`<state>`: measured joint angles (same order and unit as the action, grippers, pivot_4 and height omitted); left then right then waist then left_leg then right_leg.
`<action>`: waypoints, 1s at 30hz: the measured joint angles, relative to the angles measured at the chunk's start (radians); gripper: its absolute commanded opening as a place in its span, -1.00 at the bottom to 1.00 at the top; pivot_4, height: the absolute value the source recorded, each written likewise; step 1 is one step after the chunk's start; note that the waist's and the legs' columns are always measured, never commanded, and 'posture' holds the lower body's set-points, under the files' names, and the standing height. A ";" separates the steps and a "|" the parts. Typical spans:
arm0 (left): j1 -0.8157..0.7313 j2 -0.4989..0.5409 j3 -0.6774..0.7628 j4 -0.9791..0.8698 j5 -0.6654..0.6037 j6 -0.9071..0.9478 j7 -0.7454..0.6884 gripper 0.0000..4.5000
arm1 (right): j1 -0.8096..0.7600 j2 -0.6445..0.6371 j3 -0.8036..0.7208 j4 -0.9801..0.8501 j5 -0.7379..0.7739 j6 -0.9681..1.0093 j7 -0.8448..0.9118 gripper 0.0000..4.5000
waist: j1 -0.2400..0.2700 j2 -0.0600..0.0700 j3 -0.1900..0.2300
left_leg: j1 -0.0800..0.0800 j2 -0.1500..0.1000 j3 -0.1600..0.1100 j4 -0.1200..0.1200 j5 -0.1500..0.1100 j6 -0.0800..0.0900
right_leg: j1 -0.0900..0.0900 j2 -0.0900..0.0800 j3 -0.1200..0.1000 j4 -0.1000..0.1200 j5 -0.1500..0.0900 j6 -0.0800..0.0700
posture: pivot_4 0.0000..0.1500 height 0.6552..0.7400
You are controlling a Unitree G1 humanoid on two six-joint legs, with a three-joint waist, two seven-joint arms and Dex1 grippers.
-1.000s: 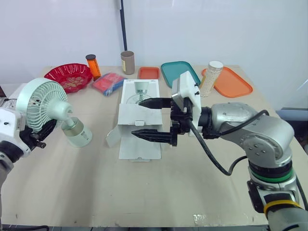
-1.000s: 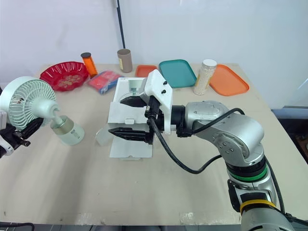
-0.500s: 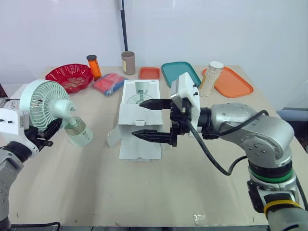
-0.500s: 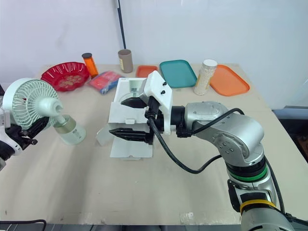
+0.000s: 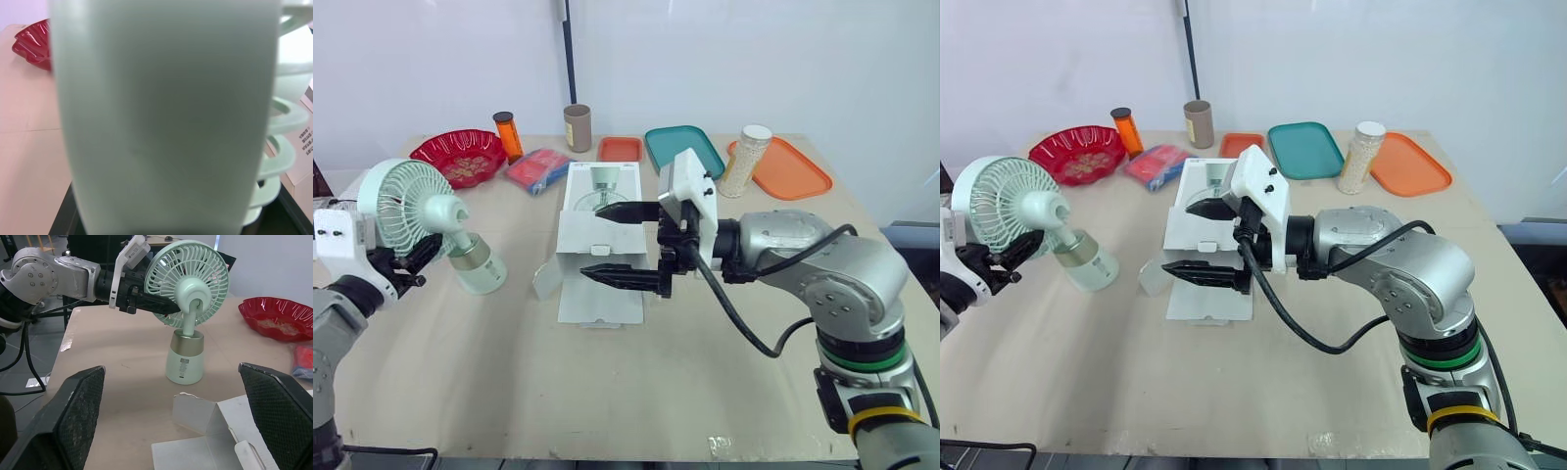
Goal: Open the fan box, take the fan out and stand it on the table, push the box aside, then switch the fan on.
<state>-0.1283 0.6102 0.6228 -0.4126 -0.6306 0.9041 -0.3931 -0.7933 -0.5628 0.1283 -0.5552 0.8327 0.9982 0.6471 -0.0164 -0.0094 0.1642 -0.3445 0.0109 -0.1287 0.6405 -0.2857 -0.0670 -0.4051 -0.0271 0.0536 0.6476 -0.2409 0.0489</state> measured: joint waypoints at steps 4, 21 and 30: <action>-0.002 0.000 -0.004 0.000 -0.001 -0.001 -0.001 0.31 | 0.000 0.000 0.000 0.000 -0.002 0.000 0.000 1.00 | 0.000 0.000 0.000 | 0.000 0.000 0.000 -0.001 0.001 -0.001 | 0.000 0.000 0.000 0.000 0.000 0.000 | 1.00 1.00; 0.035 -0.011 -0.074 0.004 -0.048 -0.005 0.004 0.96 | 0.002 0.002 0.000 0.000 -0.012 0.000 0.006 1.00 | -0.024 -0.007 0.003 | -0.008 0.001 0.000 -0.003 0.000 -0.002 | -0.009 0.001 0.001 -0.002 0.003 -0.007 | 1.00 1.00; 0.101 -0.027 -0.050 -0.001 -0.054 -0.025 0.035 0.96 | 0.003 0.002 0.000 -0.002 -0.012 0.000 0.007 1.00 | -0.029 -0.009 0.004 | -0.008 0.001 0.000 -0.003 0.000 -0.002 | -0.009 0.001 0.001 -0.002 0.003 -0.007 | 1.00 1.00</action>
<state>-0.0269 0.5834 0.5732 -0.4137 -0.6846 0.8789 -0.3581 -0.7908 -0.5609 0.1283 -0.5567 0.8205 0.9979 0.6538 -0.0454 -0.0180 0.1679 -0.3530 0.0122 -0.1282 0.6379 -0.2853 -0.0695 -0.4142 -0.0263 0.0545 0.6460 -0.2375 0.0418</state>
